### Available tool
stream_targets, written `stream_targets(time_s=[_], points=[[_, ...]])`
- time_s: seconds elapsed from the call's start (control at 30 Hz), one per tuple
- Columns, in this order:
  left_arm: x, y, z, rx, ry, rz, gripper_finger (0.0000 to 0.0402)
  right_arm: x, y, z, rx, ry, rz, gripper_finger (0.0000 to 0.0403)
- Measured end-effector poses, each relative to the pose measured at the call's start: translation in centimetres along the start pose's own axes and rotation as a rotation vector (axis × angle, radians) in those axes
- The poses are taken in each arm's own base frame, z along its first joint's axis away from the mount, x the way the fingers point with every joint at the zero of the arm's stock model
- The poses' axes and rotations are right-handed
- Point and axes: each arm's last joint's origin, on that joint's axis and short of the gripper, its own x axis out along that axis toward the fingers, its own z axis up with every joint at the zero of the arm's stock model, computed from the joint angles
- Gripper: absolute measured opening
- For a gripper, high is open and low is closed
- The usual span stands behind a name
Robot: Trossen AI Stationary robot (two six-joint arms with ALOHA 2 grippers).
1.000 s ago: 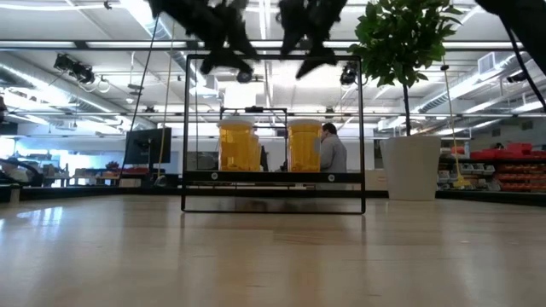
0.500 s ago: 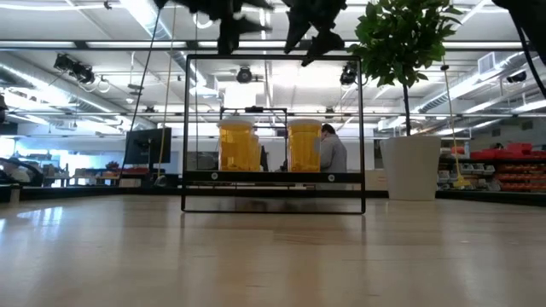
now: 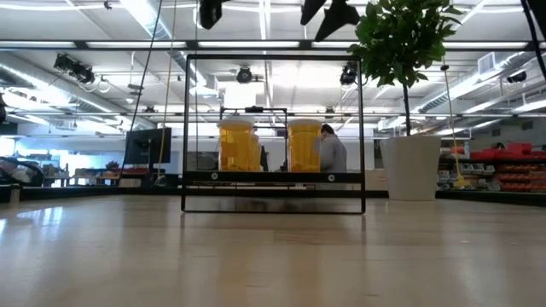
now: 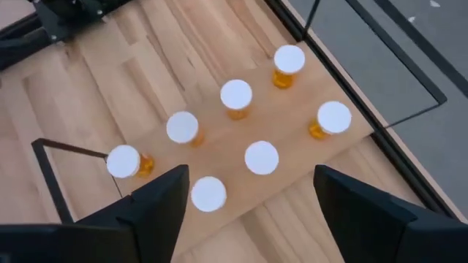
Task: Pick and place medicine bottles onto shelf by color
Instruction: Return to Home Position
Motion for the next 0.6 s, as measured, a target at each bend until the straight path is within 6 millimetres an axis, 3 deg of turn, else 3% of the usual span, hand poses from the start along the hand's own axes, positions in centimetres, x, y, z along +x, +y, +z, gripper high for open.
stream_targets(time_s=[0.33, 0.6], points=[[-2.0, -0.9, -0.2, 0.087, 0.013, 0.004, 0.0047, 0.5, 2.4, -1.3, -0.016, 0.038, -0.022, 0.0225], [-2.3, -1.3, -0.9, 0.131, 0.064, -0.005, 0.0005, -2.2, 2.7, -2.1, 0.007, -0.033, -0.052, 0.0159]])
